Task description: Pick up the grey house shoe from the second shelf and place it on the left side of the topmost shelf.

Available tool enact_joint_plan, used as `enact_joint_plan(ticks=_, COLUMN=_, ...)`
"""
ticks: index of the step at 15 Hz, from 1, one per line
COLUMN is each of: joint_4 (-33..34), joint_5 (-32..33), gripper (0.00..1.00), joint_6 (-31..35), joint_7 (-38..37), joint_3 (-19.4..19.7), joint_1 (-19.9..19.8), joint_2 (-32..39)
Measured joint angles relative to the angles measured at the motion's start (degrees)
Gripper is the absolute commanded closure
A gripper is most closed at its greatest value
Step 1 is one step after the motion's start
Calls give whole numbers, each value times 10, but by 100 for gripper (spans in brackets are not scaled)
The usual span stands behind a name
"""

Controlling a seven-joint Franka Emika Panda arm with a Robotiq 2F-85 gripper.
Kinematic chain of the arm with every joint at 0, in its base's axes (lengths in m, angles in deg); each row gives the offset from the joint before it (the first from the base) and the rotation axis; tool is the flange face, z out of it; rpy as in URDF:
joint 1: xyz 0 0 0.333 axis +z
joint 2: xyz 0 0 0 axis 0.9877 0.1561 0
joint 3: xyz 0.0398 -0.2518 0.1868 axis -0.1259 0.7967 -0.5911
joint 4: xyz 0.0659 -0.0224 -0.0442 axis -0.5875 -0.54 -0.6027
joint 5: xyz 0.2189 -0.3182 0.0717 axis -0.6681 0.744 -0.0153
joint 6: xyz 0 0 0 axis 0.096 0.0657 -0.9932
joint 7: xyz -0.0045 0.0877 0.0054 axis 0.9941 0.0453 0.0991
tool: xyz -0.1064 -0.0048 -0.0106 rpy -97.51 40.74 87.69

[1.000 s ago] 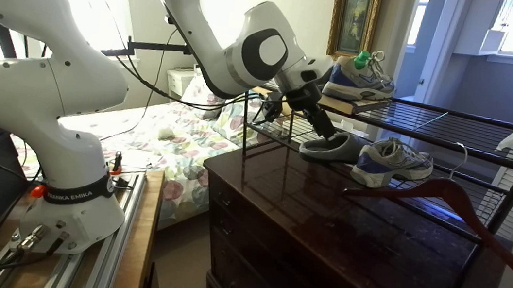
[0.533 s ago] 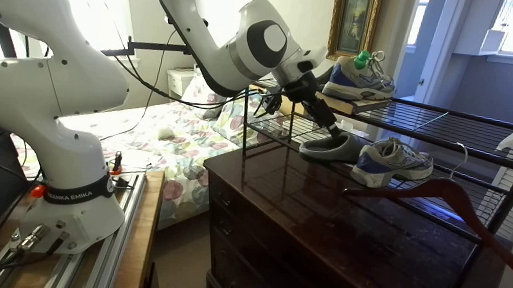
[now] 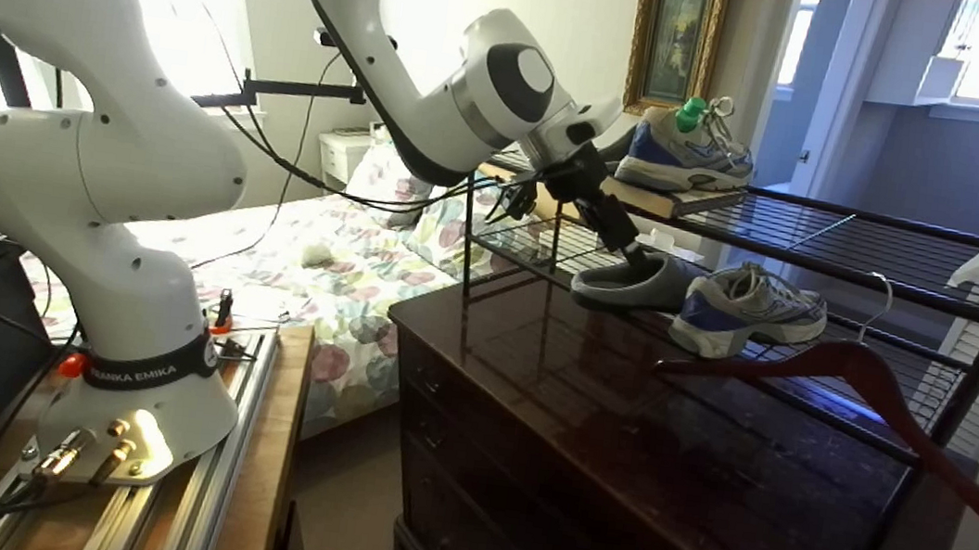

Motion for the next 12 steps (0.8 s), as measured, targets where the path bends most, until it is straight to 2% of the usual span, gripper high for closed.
enact_joint_plan(ticks=6, joint_4=1, joint_5=-19, gripper=0, joint_6=0, joint_7=1, joint_3=-183, joint_1=-169, joint_2=-20)
enact_joint_plan(ticks=10, joint_4=9, joint_5=-81, gripper=0, joint_6=46, joint_7=5, joint_3=-317, joint_1=-293, joint_2=-94)
enact_joint_plan(ticks=12, joint_4=29, joint_5=-105, gripper=0, joint_6=61, joint_7=5, joint_3=-371, joint_1=-346, joint_2=-139)
